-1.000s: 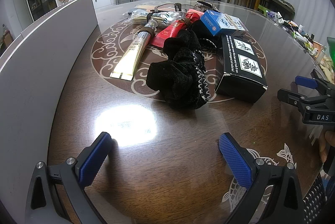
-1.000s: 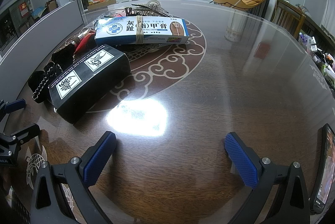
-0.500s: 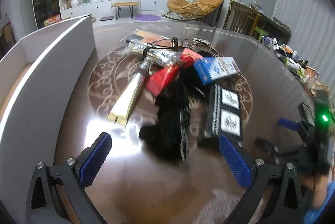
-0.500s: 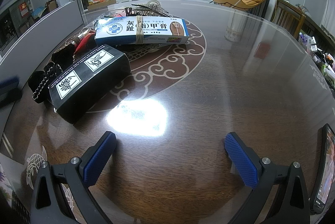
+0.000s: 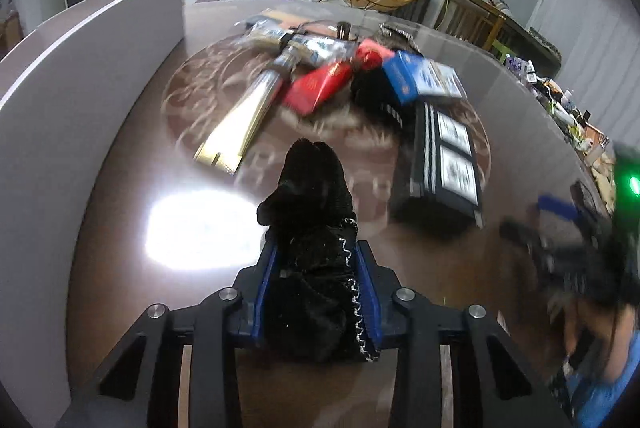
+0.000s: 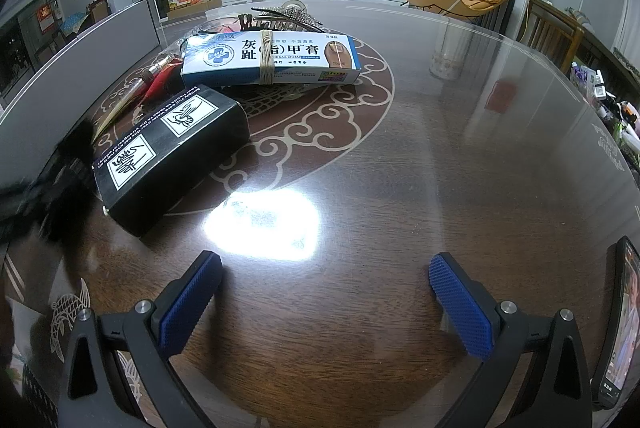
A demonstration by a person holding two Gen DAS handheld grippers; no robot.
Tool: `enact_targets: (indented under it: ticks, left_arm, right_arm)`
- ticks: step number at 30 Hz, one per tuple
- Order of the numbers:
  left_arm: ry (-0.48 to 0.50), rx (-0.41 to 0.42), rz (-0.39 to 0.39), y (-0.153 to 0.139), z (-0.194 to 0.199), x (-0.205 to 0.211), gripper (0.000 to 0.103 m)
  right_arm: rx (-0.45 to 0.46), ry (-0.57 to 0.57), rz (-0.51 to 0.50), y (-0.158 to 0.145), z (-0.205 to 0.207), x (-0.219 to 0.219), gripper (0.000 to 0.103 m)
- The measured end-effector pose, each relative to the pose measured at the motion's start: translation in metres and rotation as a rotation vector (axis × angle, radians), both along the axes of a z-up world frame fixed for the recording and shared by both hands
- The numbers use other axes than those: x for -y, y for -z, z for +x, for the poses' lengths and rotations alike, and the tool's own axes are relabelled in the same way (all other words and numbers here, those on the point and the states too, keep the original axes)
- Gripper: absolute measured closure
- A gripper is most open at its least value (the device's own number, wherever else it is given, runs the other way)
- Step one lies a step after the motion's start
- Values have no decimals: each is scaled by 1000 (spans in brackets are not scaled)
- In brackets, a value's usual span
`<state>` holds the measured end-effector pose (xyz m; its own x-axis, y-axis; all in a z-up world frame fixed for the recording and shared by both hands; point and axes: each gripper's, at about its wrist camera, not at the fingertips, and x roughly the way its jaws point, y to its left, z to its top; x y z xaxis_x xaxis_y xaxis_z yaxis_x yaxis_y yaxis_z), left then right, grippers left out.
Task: Organize objects
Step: 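Grasp the black fuzzy bag with the left gripper and lift it, then carry the black bag toward the white tray with the left gripper while the right gripper grasps the black box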
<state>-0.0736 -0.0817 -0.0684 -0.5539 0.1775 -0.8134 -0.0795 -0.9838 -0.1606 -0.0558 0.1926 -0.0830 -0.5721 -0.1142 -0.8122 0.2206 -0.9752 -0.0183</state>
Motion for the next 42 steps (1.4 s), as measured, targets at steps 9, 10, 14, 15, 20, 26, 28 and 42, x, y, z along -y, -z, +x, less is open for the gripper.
enact_targets:
  ticks: [9, 10, 14, 15, 20, 26, 28, 42]
  left_arm:
    - [-16, -8, -60, 4, 13, 5, 16]
    - [-10, -7, -81, 5, 10, 3, 13]
    - [10, -11, -169, 12, 4, -9, 2]
    - [7, -10, -165, 12, 3, -9, 1]
    - [1, -11, -166, 12, 5, -8, 0]
    - [-1, -16, -164, 12, 5, -9, 0]
    - [-1, -15, -164, 12, 5, -8, 0]
    - [0, -15, -164, 12, 6, -9, 0]
  right_arm:
    - [0, 0, 0, 0, 0, 0, 0]
    - [0, 0, 0, 0, 0, 0, 0]
    - [0, 0, 0, 0, 1, 0, 0]
    - [0, 0, 0, 0, 0, 0, 0]
    - [0, 0, 0, 0, 0, 0, 0]
    - [0, 0, 0, 0, 0, 0, 0]
    - [0, 0, 0, 0, 0, 0, 0]
    - [-1, 0, 0, 0, 1, 0, 0]
